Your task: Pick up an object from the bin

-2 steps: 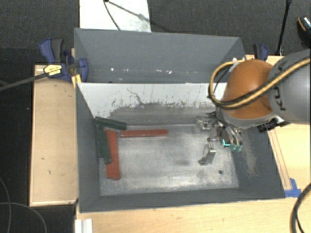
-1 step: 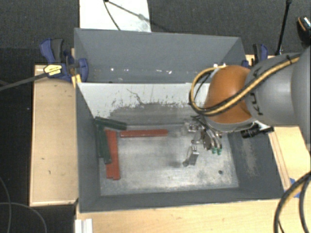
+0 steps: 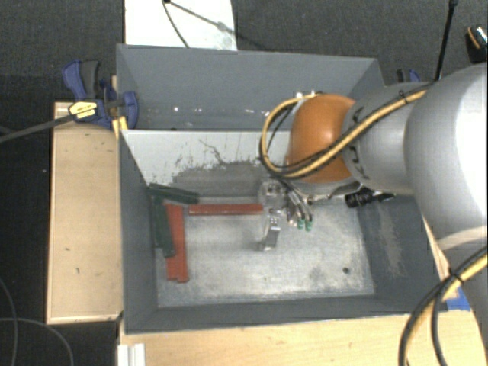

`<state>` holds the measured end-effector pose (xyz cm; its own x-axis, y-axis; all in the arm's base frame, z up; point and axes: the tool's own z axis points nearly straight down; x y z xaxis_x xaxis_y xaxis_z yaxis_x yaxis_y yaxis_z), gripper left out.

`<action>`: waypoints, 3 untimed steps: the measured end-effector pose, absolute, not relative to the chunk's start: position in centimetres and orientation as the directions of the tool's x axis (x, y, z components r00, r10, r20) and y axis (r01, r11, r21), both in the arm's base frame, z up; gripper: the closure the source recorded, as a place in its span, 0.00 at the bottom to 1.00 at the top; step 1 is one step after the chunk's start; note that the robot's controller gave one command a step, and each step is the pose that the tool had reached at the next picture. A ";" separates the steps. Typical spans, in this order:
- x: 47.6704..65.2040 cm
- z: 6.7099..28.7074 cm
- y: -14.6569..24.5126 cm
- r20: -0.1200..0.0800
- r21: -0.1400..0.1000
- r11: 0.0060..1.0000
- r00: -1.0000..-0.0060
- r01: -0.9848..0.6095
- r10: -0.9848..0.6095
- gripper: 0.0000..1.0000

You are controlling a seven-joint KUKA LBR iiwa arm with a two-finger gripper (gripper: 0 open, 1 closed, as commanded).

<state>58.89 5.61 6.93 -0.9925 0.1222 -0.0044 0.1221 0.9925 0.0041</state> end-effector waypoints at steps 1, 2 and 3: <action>59.0 7.1 10.3 -0.005 0.005 0.982 -0.982 0.190 0.190 0.00; 59.0 7.1 10.0 -0.005 0.002 0.982 -0.982 0.190 0.190 1.00; 54.0 19.7 7.6 -0.008 0.001 0.995 -0.995 0.102 0.102 1.00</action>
Offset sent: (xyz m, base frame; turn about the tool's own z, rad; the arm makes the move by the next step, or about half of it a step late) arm 0.0001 0.0435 0.0007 0.0722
